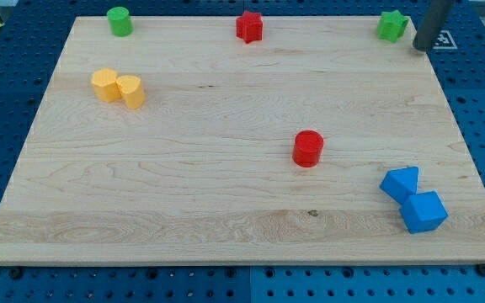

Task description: Push the green star to the center

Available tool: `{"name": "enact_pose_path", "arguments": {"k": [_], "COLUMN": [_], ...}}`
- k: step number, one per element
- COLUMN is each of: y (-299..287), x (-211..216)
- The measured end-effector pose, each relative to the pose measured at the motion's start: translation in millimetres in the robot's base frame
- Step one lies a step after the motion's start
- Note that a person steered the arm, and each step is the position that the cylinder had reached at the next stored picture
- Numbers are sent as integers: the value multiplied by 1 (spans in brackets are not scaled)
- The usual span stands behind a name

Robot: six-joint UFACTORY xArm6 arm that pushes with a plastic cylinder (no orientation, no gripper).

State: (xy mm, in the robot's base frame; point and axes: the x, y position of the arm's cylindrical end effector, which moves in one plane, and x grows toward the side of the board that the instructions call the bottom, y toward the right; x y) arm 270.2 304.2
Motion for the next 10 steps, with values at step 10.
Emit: {"name": "enact_pose_path", "arguments": {"k": [10], "y": [-84], "x": [-34]}}
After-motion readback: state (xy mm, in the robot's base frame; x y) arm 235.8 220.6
